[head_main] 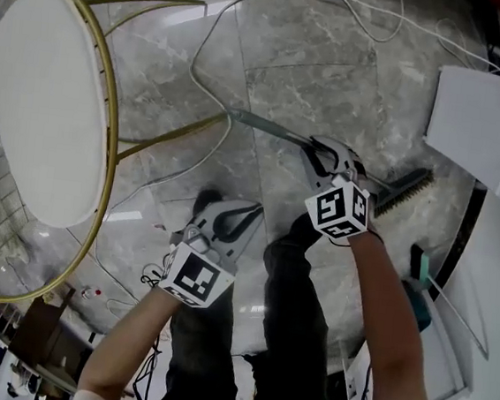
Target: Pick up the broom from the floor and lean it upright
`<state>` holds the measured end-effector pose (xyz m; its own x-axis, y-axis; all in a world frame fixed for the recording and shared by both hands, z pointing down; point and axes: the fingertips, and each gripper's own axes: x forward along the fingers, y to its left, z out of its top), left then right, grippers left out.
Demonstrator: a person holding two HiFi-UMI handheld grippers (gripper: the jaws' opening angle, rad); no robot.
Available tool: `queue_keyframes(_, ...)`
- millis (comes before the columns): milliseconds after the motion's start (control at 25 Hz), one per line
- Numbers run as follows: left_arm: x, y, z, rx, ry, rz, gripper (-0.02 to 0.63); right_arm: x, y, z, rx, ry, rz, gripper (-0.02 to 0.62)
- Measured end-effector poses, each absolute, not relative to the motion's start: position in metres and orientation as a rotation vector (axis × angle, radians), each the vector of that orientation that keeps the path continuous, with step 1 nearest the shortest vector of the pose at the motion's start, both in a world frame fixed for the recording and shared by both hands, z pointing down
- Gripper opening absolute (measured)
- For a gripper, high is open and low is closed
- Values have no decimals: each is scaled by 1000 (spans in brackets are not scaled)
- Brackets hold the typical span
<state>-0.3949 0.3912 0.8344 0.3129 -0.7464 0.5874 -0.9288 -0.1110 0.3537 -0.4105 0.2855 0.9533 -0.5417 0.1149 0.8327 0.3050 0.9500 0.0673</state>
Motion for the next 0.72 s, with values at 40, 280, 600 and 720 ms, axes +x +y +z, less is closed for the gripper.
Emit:
queue_keyframes(40, -394, 386, 822, 1911, -1484, 340, 15, -406, 282, 941, -286, -2145, -249, 89)
queue_keyframes(280, -377, 362, 754, 1953, -1445, 372, 15, -370, 254, 868, -180, -2166, -241, 87)
queue_keyframes(600, -320, 344, 679, 2072, -1319, 438, 15, -300, 204, 781, 60, -2177, -208, 84)
queue_keyframes(720, -296, 335, 658, 2132, -1249, 467, 15, -271, 181, 754, 184, -2179, -180, 83)
